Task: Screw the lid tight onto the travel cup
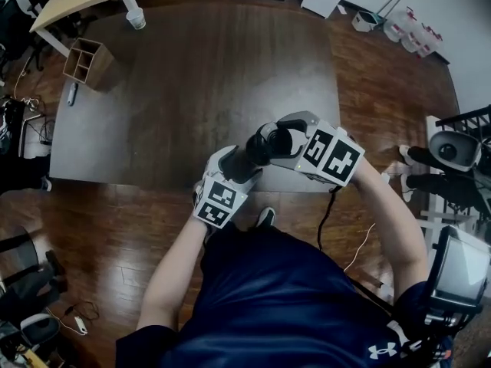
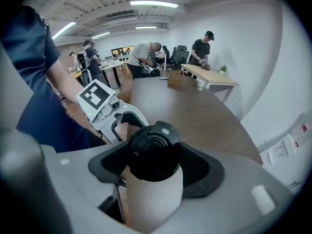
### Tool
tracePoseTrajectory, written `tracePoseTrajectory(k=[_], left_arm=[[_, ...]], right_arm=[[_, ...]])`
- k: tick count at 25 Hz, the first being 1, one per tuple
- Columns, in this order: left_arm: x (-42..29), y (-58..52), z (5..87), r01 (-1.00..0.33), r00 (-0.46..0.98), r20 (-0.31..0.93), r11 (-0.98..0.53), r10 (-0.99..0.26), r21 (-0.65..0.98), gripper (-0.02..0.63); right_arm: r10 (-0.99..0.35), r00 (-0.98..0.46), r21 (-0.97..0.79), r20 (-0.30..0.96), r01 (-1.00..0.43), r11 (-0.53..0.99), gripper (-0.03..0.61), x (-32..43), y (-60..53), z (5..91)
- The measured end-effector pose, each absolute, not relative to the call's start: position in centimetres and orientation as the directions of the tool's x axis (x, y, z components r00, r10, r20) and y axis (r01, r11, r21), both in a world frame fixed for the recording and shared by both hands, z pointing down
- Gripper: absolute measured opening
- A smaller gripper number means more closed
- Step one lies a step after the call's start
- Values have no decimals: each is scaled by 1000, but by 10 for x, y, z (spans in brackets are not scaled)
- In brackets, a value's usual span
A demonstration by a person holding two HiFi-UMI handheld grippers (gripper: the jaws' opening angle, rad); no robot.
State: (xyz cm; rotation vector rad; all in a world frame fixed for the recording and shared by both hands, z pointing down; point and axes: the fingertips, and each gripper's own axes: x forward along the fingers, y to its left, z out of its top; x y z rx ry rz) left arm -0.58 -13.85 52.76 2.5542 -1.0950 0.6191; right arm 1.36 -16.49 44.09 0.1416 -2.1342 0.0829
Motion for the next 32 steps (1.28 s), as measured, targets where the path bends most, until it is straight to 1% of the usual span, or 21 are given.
tracePoseTrajectory(k=[6,12,15,17,19,21,23,24,25,27,29,32], left_arm=[[4,-144,539,-685,637,508,-729,-580,26,371],[16,-152,542,-622,674,500,-783,-545,-15,391],[24,-152,546,-571,694,512,-820,-506,-36,393],[27,-152,550,-548,700,525,-836,-484,-40,391],[26,-154,550,-549,697,528,-835,-485,-42,387],[24,-159,547,-585,677,521,-809,-520,-49,385],[23,-162,546,-655,636,507,-754,-582,-44,382],[23,-161,546,-693,613,500,-720,-612,-32,382],[22,-159,547,-722,596,493,-691,-634,-15,382],[19,-151,546,-732,604,483,-681,-634,21,382],[12,-147,547,-677,647,491,-736,-583,19,387],[8,-152,546,-529,700,535,-847,-473,-57,400]], right_arm=[[6,-469,-36,883,-55,998,333,-1,-158,466],[44,-407,-35,912,28,999,333,-8,-151,483],[56,-354,-24,934,96,995,333,-6,-145,489],[66,-341,-29,938,115,993,333,-5,-144,490],[53,-347,-34,936,61,998,333,-6,-147,488],[2,-365,-46,931,-111,993,333,-6,-156,487],[-60,-378,-60,924,-298,953,333,-2,-163,489],[-81,-385,-62,919,-345,936,333,-1,-164,490],[-92,-396,-61,914,-358,932,333,-1,-162,490],[-83,-415,-57,906,-314,948,333,-3,-156,491],[-42,-415,-53,909,-215,975,333,-7,-151,489],[40,-379,-29,924,35,999,333,-12,-149,488]])
